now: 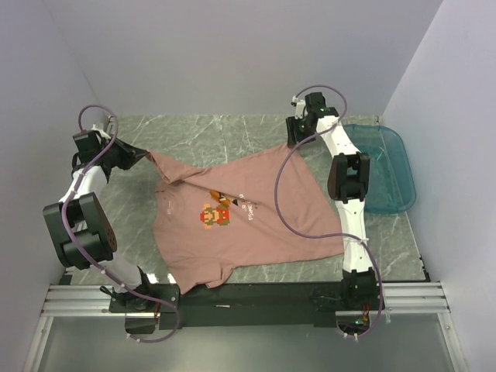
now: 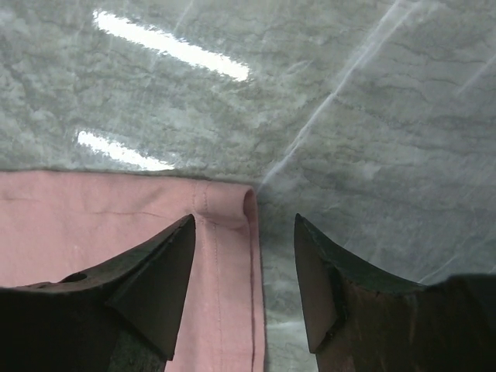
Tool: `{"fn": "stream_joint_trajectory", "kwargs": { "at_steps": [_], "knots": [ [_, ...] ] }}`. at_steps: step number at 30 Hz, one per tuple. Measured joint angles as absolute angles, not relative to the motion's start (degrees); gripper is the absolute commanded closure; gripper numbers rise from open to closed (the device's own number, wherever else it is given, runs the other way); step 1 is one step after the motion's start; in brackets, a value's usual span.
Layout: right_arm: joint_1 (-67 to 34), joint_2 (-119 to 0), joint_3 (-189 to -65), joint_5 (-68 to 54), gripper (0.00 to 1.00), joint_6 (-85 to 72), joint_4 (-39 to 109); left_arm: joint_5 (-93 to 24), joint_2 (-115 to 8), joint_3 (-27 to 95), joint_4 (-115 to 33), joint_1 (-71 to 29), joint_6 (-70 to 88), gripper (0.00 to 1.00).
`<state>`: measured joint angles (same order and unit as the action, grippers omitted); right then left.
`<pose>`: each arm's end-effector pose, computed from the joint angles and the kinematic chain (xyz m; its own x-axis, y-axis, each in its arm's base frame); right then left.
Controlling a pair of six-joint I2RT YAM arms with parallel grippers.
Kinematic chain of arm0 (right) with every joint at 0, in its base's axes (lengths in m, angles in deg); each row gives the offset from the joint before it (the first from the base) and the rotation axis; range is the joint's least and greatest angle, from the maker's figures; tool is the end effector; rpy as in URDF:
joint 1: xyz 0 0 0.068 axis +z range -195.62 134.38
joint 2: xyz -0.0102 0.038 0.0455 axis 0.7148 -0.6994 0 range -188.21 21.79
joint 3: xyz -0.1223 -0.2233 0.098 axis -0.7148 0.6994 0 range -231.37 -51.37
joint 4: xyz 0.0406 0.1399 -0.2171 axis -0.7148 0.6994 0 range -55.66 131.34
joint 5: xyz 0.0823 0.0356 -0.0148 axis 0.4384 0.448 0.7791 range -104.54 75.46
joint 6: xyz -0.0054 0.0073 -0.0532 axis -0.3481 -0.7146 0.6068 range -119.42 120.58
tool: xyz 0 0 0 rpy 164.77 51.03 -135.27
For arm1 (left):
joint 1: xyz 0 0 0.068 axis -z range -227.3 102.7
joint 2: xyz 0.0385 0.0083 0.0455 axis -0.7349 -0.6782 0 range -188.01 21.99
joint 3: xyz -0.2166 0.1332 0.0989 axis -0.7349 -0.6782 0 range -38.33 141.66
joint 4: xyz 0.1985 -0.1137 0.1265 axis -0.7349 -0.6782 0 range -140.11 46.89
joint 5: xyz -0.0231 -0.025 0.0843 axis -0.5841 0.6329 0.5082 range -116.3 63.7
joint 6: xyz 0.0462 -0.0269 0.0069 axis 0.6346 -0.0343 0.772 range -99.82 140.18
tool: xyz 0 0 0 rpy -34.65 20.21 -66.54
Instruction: Fold and stack the t-shirts
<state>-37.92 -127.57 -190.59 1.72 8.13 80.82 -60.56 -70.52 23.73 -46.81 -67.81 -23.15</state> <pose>0.5520 0.0848 0.1736 -0.7834 -0.2332 -0.5761 -0.3876 0.9079 0.1594 0.3431 0.1068 0.2468 -0.4832 -0.7862 -0.3852 -0.2541 0.5469 -0.7977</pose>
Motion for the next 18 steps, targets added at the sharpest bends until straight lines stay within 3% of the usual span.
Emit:
{"fn": "stream_joint_trajectory", "kwargs": {
  "at_steps": [2, 12, 18],
  "knots": [
    [-37.7, -127.6, -190.9, 2.1, 0.47, 9.2, 81.5, -60.6, -70.5, 23.7, -46.8, -67.7, -23.2, 1.00],
    [-36.1, -127.6, -191.0, 3.1, 0.63, 13.7, 85.6, -61.0, -70.5, 23.7, -46.8, -67.5, -23.2, 1.00],
    [-35.7, -127.6, -191.0, 2.6, 0.60, 13.7, 86.0, -61.0, -70.5, 23.7, -46.8, -67.3, -23.1, 1.00]
  ]
}}
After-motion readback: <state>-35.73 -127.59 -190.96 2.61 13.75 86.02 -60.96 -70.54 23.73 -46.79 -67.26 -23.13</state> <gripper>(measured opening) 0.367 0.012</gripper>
